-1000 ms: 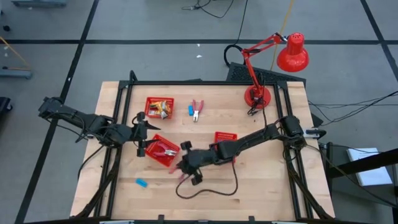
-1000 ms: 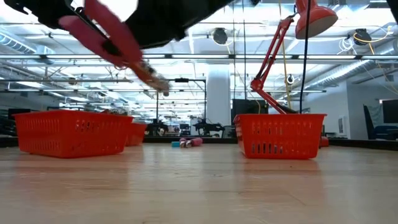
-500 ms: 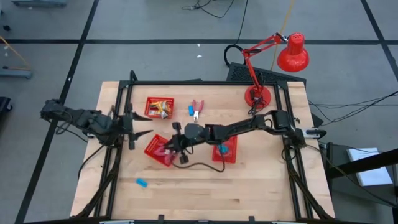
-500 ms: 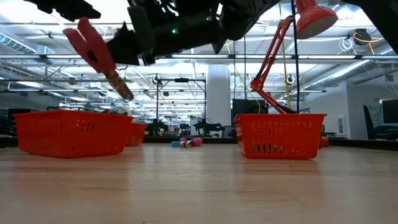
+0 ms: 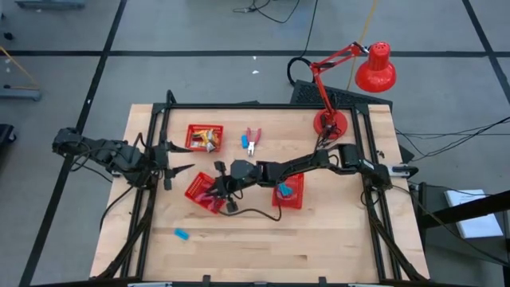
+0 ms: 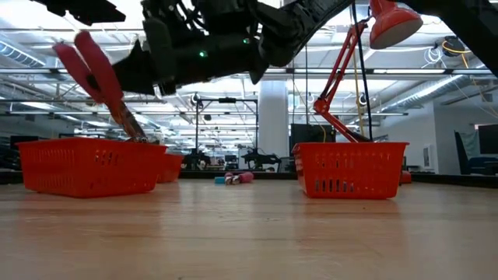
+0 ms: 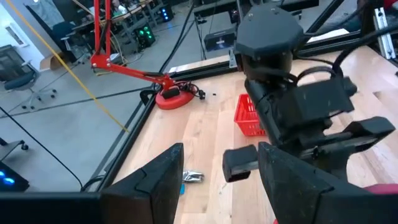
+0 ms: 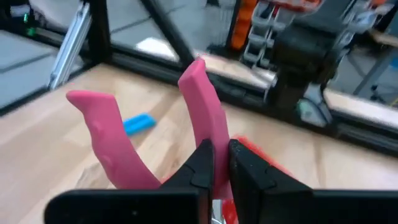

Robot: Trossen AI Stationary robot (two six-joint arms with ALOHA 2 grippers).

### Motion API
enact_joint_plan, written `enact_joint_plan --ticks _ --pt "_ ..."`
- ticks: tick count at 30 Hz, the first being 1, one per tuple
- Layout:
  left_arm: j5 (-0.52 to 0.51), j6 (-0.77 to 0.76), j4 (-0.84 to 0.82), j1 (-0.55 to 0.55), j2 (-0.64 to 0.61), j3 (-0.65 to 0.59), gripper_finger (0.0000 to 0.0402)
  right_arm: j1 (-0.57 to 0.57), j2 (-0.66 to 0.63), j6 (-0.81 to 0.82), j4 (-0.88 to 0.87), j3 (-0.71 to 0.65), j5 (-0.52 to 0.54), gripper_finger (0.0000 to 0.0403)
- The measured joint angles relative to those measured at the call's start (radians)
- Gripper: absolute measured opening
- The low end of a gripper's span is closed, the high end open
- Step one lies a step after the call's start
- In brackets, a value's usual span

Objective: Pick & Place School Supplies
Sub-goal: Put the pink hole puncher into the bottom left red basket

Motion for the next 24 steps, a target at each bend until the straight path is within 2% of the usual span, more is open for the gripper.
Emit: enact_joint_plan --ticks 3,11,17,21,24 --pt "-0.001 -0.006 -0.002 0.0 0.0 0.0 0.0209 0.0 0.009 0.009 0.024 0.005 0.037 0.0032" --pt "-0.009 -0.006 -0.01 0.0 0.0 0.0 0.0209 -0.001 0.01 0.022 0.016 0.005 0.086 0.0128" --pt "-0.01 -0.003 -0.01 0.0 0.0 0.0 0.0209 0.0 0.009 0.024 0.0 0.005 0.11 0.0158" --pt "-0.01 -0.016 -0.012 0.0 0.0 0.0 0.0209 0.0 -0.032 0.021 -0.124 0.004 0.135 0.0165" --pt "-0.016 -0.045 -0.034 0.0 0.0 0.0 0.0209 0.009 -0.093 -0.014 -0.317 0.004 0.266 0.0166"
